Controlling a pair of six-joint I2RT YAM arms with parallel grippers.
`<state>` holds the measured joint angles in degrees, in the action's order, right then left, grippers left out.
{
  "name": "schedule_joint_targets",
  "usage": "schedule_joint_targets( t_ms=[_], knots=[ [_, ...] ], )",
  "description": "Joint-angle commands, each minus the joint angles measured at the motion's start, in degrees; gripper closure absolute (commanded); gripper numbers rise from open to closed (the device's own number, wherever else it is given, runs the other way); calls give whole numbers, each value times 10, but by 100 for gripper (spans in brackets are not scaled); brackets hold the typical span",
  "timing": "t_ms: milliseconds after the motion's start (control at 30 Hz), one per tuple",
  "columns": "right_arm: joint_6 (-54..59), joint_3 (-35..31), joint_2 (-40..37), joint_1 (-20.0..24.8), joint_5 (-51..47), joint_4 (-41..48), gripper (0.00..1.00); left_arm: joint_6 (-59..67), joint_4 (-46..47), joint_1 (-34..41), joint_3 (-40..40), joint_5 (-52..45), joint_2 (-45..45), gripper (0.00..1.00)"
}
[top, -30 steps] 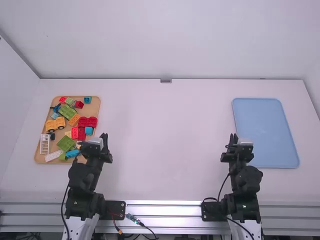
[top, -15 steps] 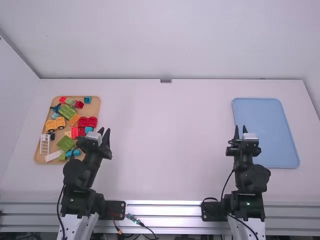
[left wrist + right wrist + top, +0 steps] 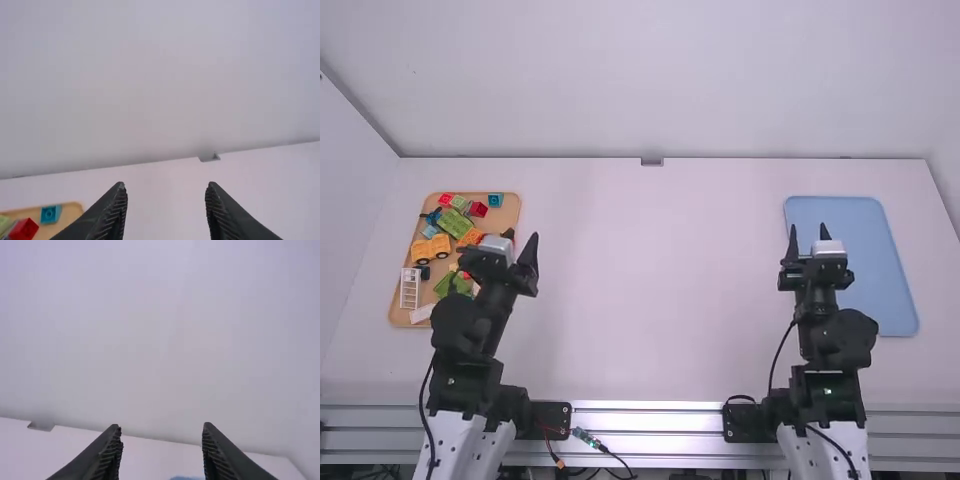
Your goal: Assemble lego blocks to make yellow taxi
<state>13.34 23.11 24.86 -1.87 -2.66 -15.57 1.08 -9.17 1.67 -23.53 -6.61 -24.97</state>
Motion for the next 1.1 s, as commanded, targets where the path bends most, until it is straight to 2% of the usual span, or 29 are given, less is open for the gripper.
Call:
schedule_joint_targets(
  t_ms=[0, 233, 467, 633, 833, 1067],
  knots=[
    [-25, 42, 24, 0, -2, 2, 53, -2, -6, 2, -38, 1, -24, 53],
    [-46, 106, 88, 0, 0, 18, 42, -9, -21, 2, -104, 3, -90, 41],
    [-45, 183, 165, -20, 0, 60, 28, -84, -13, 2, -176, 74, -165, 28],
    [-75, 236, 218, -19, 0, 109, 19, -134, -18, 3, -176, 99, -214, 19],
    [-89, 303, 285, -19, 0, 176, 7, -137, -29, 2, -176, 106, -269, 10],
    [-89, 363, 344, -19, -2, 235, 1, -137, -26, 2, -176, 106, -311, 3]
  ],
)
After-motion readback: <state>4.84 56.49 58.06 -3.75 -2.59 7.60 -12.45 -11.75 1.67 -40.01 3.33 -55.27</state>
